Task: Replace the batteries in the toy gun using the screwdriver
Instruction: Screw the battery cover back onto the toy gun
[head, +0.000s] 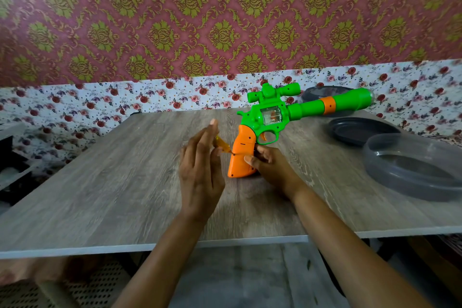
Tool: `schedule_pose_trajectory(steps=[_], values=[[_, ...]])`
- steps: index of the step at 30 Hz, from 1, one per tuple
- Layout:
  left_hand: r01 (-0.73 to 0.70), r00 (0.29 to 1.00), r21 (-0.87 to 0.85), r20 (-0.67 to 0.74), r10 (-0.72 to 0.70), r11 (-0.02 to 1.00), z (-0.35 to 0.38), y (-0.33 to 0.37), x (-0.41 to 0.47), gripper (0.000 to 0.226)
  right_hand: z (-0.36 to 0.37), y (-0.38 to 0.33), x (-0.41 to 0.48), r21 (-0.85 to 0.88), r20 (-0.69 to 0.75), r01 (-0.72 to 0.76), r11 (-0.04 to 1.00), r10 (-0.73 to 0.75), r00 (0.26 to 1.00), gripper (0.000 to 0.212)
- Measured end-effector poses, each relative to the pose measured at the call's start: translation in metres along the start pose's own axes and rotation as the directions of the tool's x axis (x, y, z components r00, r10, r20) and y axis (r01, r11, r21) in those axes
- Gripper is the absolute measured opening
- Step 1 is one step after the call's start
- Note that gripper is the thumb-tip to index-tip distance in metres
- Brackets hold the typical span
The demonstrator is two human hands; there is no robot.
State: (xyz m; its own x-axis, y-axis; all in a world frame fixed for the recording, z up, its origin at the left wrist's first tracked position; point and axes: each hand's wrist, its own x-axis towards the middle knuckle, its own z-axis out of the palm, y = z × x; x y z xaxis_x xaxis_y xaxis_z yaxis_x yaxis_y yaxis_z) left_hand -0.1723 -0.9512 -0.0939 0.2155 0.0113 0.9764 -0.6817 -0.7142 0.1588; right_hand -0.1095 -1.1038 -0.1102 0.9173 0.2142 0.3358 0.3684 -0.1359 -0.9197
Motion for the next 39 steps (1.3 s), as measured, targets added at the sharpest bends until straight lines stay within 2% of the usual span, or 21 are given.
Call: schedule_pose_trajectory(steps=[4, 11, 18, 21, 24, 28, 33, 39], values=[[-0.012, 1.000, 0.004, 0.027, 0.012, 1.000, -0.0004, 0.0014, -0.0009, 0.041, -0.0002, -0.0011, -0.0009, 0.017, 0.006, -0.001, 1.000, 0.001, 1.000, 0.030], [-0.057, 0.998, -0.022, 0.031, 0.058, 0.998, 0.0014, -0.0030, -0.0019, 0.019, -0.0006, -0.0025, -0.0026, 0.032, 0.022, -0.005, 0.999, 0.004, 1.000, 0.032], [0.028, 0.999, -0.103, 0.037, -0.025, 0.994, 0.0007, 0.0004, -0.0013, 0.028, 0.0006, -0.0006, -0.0008, 0.009, 0.012, 0.011, 1.000, -0.011, 1.000, 0.028], [0.010, 0.999, -0.094, 0.052, -0.005, 0.996, 0.0000, 0.0030, -0.0008, 0.031, 0.0001, -0.0006, -0.0009, 0.006, 0.025, 0.013, 1.000, -0.013, 1.000, 0.028], [-0.056, 0.998, -0.069, 0.034, 0.058, 0.996, 0.0002, 0.0021, 0.0001, 0.024, -0.0002, -0.0008, -0.0017, 0.009, 0.039, 0.009, 1.000, -0.010, 0.999, 0.030], [-0.059, 0.998, -0.052, 0.006, 0.060, 0.997, -0.0004, -0.0002, -0.0009, 0.011, -0.0002, -0.0012, -0.0010, -0.022, 0.028, 0.009, 1.000, -0.009, 1.000, 0.028], [0.025, 1.000, -0.097, 0.017, -0.024, 0.995, 0.0001, 0.0012, 0.0002, 0.033, 0.0002, -0.0019, -0.0010, -0.037, 0.018, -0.005, 0.999, 0.005, 1.000, 0.029], [-0.002, 1.000, -0.065, -0.004, 0.002, 0.998, -0.0008, 0.0016, 0.0023, 0.029, 0.0014, -0.0043, -0.0022, -0.012, 0.020, -0.016, 1.000, 0.016, 1.000, 0.030]])
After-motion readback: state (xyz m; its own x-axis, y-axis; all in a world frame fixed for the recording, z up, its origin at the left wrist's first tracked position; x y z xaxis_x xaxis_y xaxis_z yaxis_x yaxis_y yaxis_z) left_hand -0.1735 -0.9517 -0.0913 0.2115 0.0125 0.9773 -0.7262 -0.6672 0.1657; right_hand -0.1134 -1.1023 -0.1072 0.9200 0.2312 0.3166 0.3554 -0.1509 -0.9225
